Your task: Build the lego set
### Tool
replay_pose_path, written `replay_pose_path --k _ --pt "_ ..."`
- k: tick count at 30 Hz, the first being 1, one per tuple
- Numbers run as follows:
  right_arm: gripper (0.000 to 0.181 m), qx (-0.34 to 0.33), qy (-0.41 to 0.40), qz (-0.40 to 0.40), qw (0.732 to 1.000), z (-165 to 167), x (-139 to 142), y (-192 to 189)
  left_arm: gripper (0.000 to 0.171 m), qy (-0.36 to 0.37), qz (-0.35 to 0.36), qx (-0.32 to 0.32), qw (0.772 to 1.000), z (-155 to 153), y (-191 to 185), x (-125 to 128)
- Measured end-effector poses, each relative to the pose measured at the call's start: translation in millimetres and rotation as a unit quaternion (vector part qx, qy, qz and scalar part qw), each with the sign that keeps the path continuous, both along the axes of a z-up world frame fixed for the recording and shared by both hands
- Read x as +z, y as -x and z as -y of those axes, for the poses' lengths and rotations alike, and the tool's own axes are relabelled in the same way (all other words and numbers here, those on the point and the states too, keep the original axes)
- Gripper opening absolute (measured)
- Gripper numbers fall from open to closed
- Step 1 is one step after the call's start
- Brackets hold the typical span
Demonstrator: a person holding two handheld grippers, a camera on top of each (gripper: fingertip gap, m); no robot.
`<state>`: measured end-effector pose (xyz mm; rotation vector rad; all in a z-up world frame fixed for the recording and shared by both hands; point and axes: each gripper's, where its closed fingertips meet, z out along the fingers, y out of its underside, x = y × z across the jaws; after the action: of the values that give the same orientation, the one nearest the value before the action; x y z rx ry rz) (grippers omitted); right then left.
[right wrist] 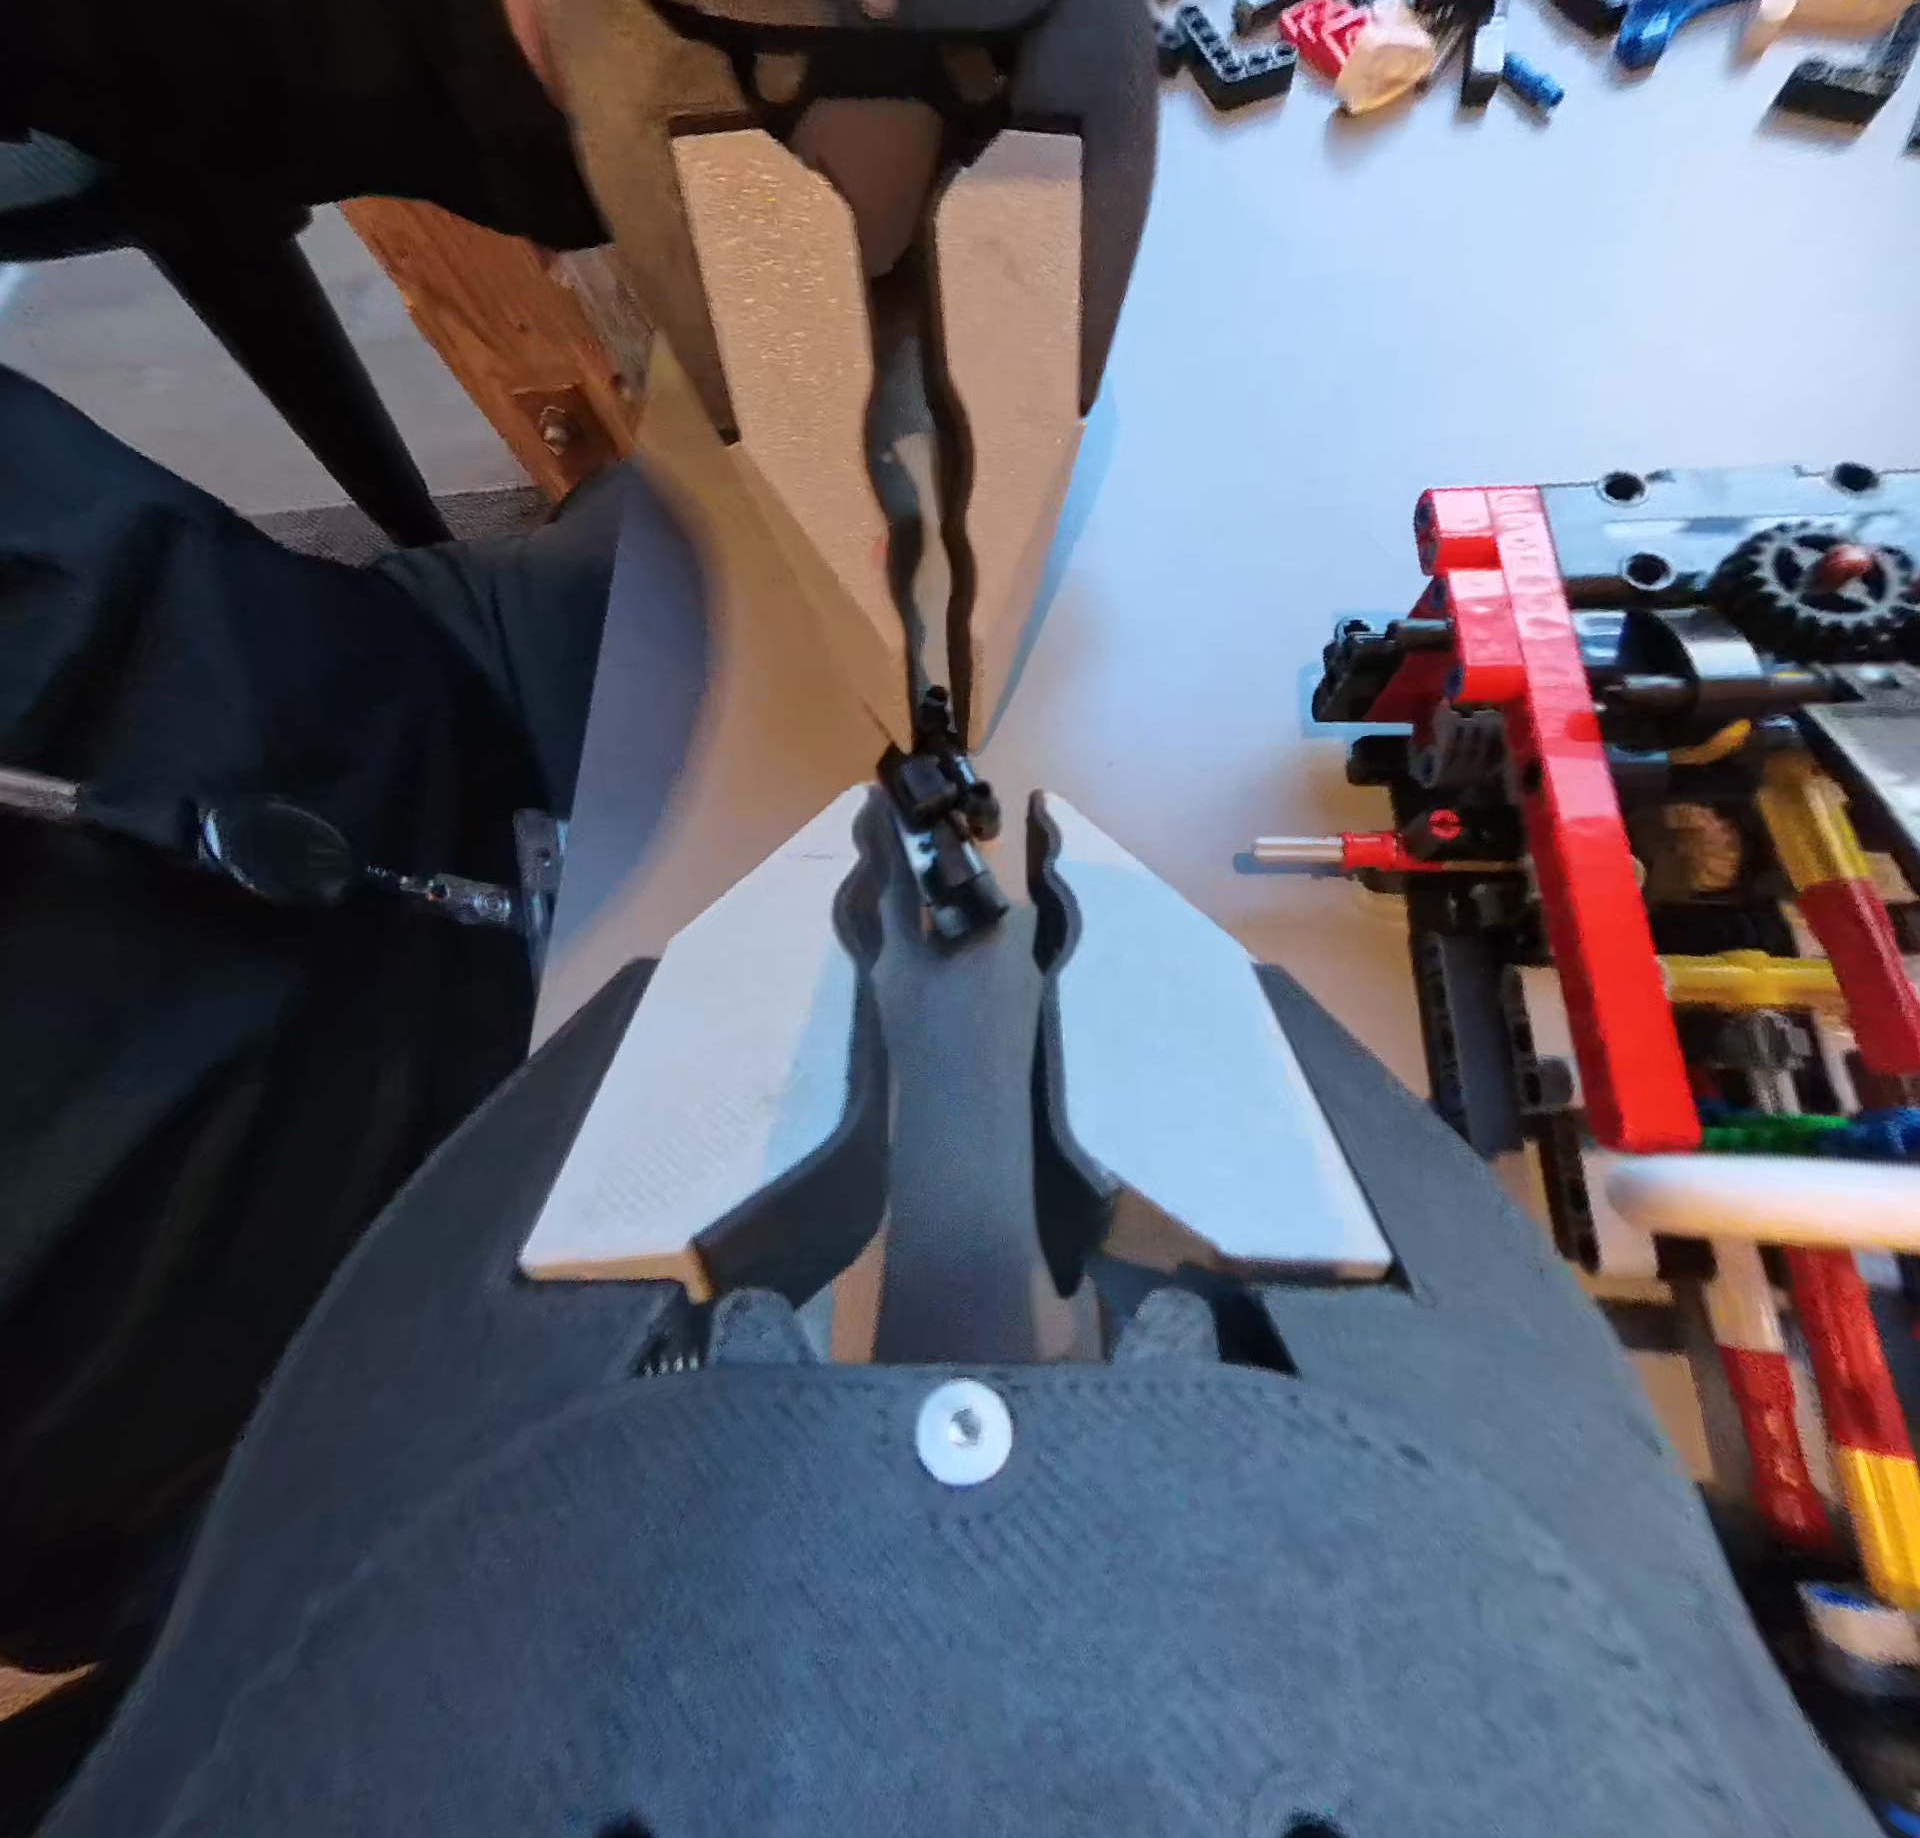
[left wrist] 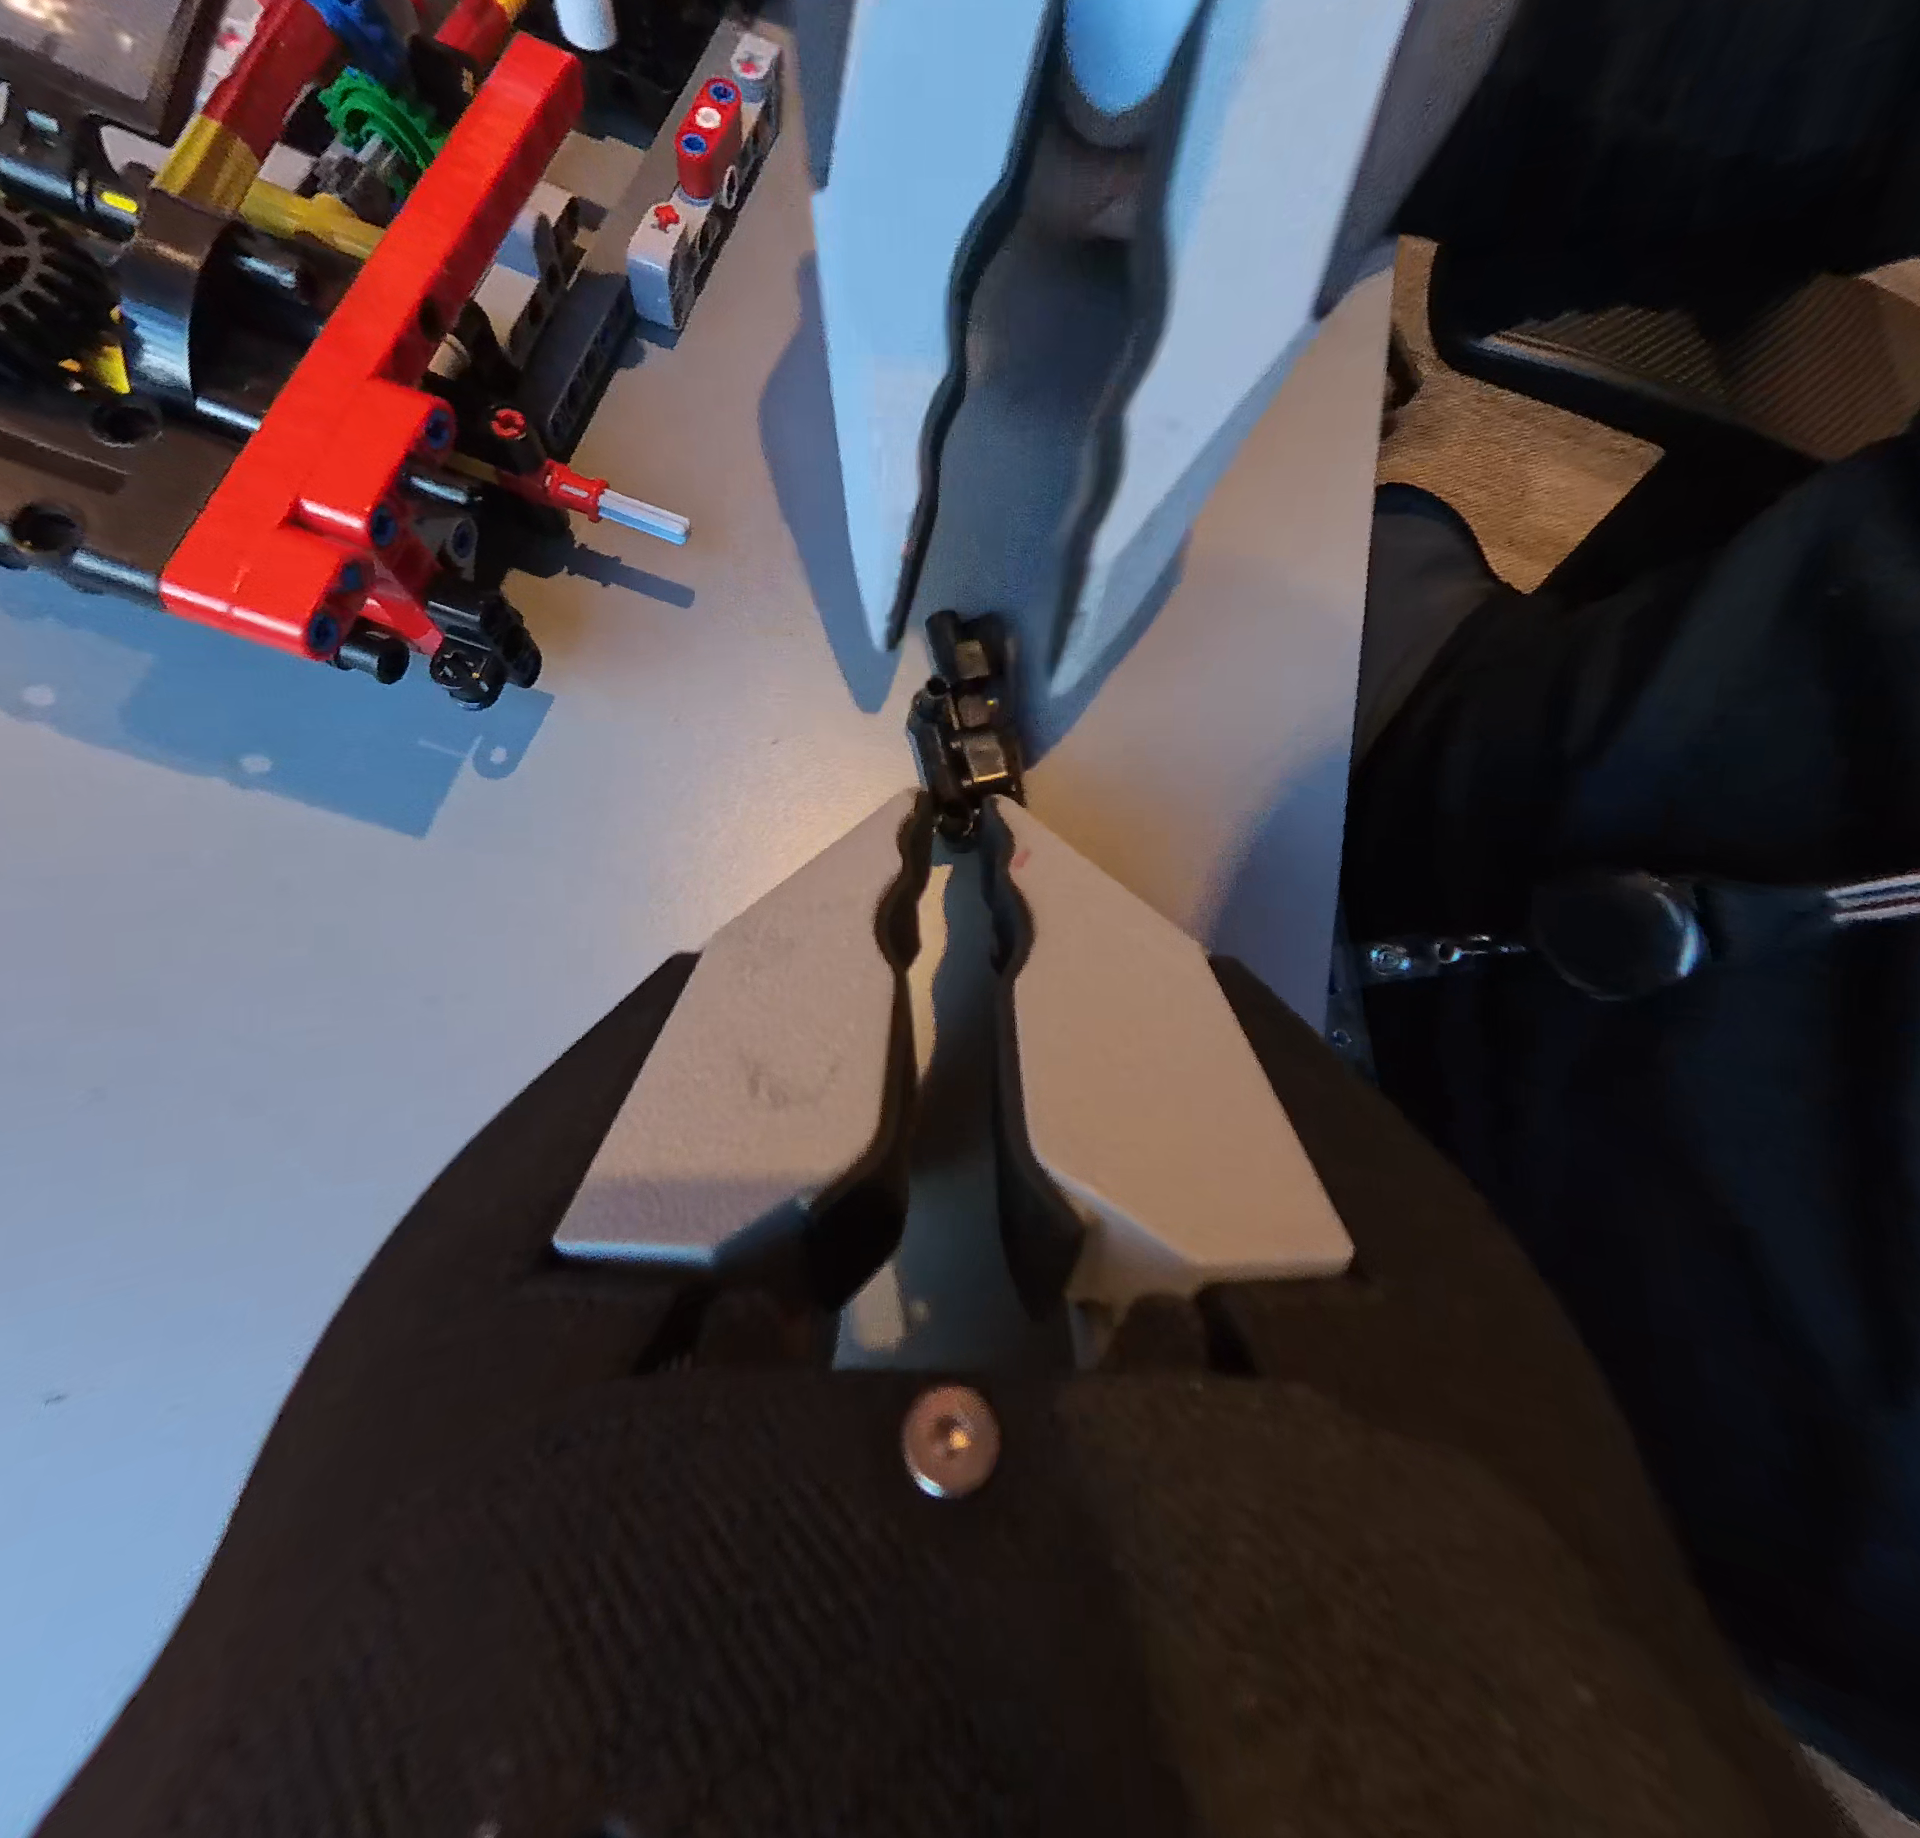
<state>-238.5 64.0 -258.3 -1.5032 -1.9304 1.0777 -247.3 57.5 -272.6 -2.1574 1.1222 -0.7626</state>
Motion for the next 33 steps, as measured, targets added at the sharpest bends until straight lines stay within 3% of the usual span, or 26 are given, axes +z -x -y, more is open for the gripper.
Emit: replay_pose_path --k 6,9,14,22,27,30,32,33 --pt "0.029 0.002 -0.058 -0.024 0.998 -2 2 -9 0.006 0.035 0.020 0.014 0.999 -2 3 0" --pt "0.034 0.001 -0.101 -0.032 0.994 -2 3 -3 0.006 0.092 0.058 0.029 0.994 0 4 3" --pt "0.030 -0.002 -0.217 -0.066 0.974 2 9 2 0.005 0.249 0.191 0.059 0.948 7 7 17" --pt "0.021 -0.025 -0.304 -0.080 0.949 7 16 13 0.005 0.312 0.302 0.066 0.898 13 3 40" --pt "0.011 -0.021 -0.345 -0.079 0.935 12 18 10 0.004 0.316 0.304 0.061 0.897 23 -3 40" --pt "0.011 -0.035 -0.328 -0.067 0.942 12 17 8 0.004 0.311 0.312 0.069 0.895 22 -3 42" --pt "0.011 -0.051 -0.302 -0.049 0.951 7 14 6 0.003 0.281 0.304 0.090 0.906 13 5 41" --pt "0.011 -0.061 -0.290 -0.038 0.954 3 12 3 0.004 0.244 0.278 0.110 0.923 6 16 38"
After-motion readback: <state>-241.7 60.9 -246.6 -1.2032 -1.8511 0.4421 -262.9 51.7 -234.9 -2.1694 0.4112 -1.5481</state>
